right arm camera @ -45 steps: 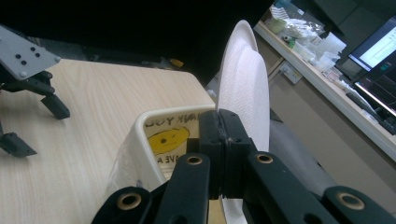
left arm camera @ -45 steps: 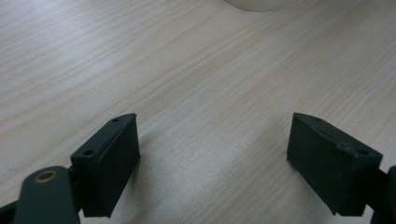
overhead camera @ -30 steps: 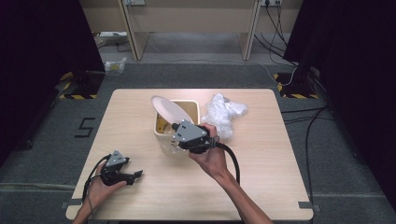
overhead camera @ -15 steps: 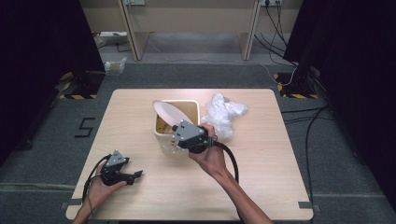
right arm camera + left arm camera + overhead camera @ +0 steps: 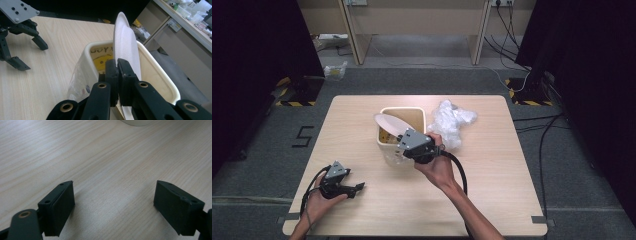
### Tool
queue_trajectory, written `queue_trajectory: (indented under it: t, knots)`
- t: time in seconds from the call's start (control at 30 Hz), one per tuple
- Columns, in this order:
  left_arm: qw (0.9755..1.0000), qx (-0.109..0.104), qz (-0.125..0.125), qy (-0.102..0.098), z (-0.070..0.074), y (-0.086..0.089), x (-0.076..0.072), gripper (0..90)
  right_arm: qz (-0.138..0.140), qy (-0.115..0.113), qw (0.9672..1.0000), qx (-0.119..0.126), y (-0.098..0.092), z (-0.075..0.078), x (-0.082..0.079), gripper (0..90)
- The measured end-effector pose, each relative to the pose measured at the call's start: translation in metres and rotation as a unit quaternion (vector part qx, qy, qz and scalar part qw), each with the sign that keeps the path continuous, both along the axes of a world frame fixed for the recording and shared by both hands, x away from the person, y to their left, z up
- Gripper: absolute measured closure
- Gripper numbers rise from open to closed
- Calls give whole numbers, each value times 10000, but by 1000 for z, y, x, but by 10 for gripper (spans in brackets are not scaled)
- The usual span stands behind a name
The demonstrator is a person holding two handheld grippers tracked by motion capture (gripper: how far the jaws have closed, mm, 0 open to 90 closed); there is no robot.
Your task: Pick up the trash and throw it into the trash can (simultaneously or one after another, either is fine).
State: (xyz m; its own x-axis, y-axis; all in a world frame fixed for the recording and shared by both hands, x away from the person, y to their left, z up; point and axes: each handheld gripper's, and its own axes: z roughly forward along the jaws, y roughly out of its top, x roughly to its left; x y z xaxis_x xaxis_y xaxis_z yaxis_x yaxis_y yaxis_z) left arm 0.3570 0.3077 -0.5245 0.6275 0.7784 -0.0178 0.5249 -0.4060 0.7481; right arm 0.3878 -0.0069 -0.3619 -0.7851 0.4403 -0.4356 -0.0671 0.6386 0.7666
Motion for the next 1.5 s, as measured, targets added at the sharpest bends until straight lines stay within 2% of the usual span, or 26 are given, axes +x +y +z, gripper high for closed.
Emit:
queue_trajectory:
  t: [0.33, 0.57, 1.03, 1.5]
  knots:
    - [10000, 3, -2, 4, 0, 0, 0, 161, 11, 54, 10000, 72, -2, 1, 0, 835]
    - [10000, 4, -3, 5, 0, 0, 0, 160, -92, -16, 9998, 192, -11, 8, 2, 812]
    - [10000, 3, -2, 4, 0, 0, 0, 161, -648, 11, 9969, 452, -51, 14, 14, 768]
    - [10000, 11, -4, 10, 0, 0, 0, 161, -1278, 291, 9896, 591, -85, -1, 29, 678]
